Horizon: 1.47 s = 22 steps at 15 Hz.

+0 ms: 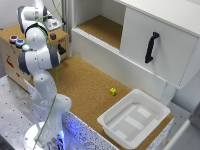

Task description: Push the green button to turn off the green light

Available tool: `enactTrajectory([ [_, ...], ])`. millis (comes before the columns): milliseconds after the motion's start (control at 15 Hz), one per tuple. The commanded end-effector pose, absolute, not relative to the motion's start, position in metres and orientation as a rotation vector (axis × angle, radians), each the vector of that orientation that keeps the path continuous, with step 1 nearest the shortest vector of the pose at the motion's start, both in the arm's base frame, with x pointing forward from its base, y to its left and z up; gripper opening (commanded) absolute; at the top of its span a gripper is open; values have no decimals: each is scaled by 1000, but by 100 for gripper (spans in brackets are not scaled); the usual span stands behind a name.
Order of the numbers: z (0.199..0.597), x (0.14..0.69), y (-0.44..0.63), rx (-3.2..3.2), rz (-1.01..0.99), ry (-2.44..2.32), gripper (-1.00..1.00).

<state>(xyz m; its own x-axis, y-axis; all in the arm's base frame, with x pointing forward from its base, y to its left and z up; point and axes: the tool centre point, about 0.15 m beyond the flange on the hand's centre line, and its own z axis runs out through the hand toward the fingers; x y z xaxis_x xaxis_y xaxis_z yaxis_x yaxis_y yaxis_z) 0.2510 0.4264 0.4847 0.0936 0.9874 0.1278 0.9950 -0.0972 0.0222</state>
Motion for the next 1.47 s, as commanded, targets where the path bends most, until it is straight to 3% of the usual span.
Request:
enactTrajectory([
  [0, 501, 200, 430, -2271, -71, -2082, 100],
  [400, 506, 157, 458, -2516, -22, -1906, 100],
  [467, 505, 152, 460, -2547, -27, -1871, -100],
  [1400, 477, 149, 451, -2647, -7, -1714, -100],
])
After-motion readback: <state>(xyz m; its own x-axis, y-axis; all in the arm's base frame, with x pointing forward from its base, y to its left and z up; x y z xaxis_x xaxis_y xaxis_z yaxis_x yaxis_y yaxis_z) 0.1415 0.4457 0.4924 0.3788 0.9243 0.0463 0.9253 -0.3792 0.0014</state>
